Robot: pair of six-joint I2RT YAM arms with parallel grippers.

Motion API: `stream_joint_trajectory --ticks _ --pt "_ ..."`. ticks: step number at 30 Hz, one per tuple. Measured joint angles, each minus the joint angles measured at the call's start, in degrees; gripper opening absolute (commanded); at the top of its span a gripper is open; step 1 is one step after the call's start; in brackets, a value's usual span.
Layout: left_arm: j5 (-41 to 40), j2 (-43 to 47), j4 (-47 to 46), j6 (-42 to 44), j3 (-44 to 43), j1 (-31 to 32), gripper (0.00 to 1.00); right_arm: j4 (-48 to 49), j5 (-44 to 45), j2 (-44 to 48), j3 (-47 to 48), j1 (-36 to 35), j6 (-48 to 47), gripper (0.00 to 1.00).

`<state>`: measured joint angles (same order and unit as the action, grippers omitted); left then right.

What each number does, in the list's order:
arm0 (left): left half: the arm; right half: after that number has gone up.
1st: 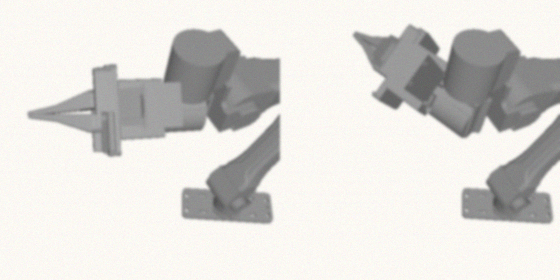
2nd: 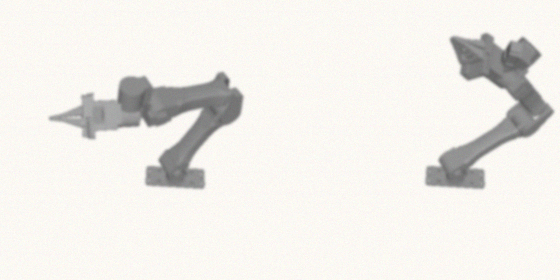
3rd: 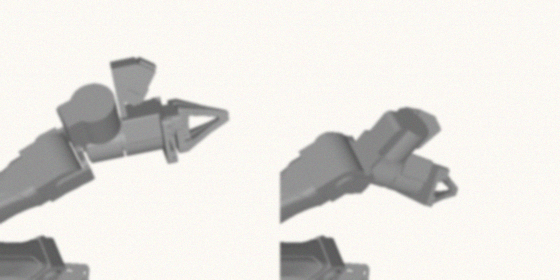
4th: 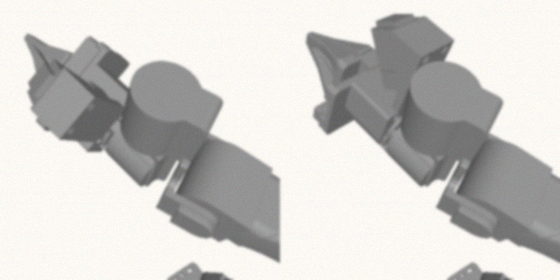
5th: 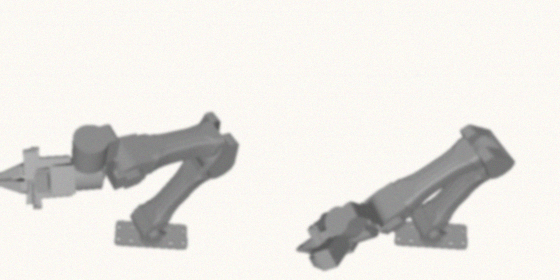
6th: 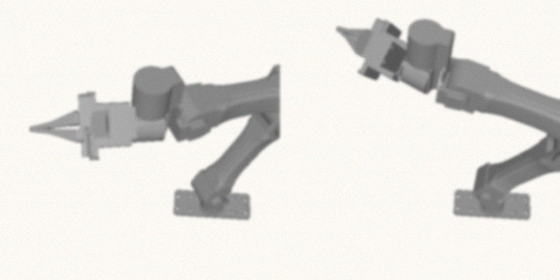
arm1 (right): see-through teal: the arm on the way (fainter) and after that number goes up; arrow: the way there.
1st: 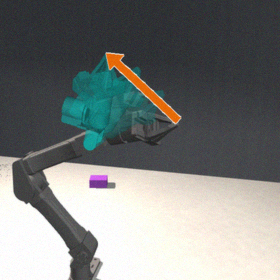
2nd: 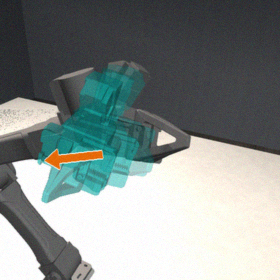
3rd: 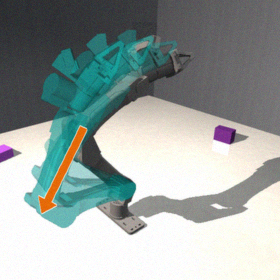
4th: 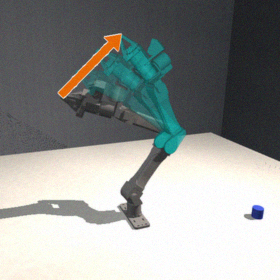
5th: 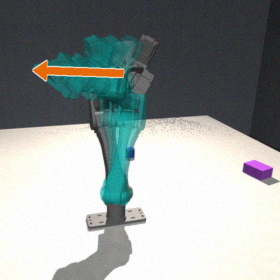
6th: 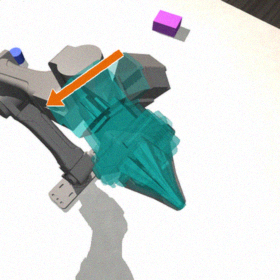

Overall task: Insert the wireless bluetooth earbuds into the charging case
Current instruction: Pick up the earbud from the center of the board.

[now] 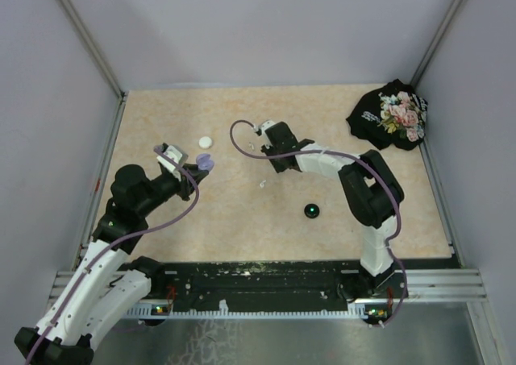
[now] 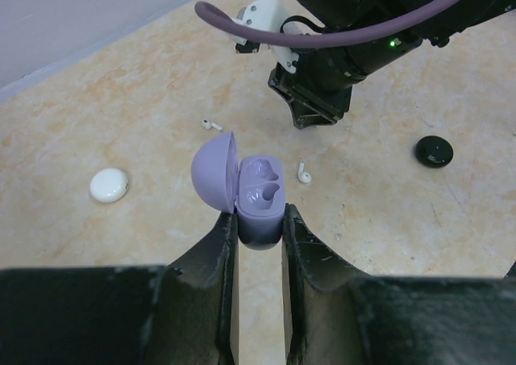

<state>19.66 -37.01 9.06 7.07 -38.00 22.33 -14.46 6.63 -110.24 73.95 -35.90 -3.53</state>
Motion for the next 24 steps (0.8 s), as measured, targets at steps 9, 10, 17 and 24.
stream_joint_trajectory --ticks 9,10,17,24 --pt "0.0 0.3 0.0 0.0 0.0 0.0 0.01 -0.1 5.2 -2.4 0.1 -2.1 -1.6 0.06" --pt "0.0 0.4 0.0 0.0 0.0 0.0 0.01 -0.2 5.9 -2.4 0.1 -2.3 -1.8 0.05" --pt "0.1 0.6 0.0 0.0 0.0 0.0 0.01 -2.6 15.5 -2.6 0.1 -4.0 -1.6 0.03" --pt "0.0 0.8 0.0 -0.2 0.0 -0.2 0.01 -5.6 32.9 -5.7 0.4 -7.1 0.2 0.07"
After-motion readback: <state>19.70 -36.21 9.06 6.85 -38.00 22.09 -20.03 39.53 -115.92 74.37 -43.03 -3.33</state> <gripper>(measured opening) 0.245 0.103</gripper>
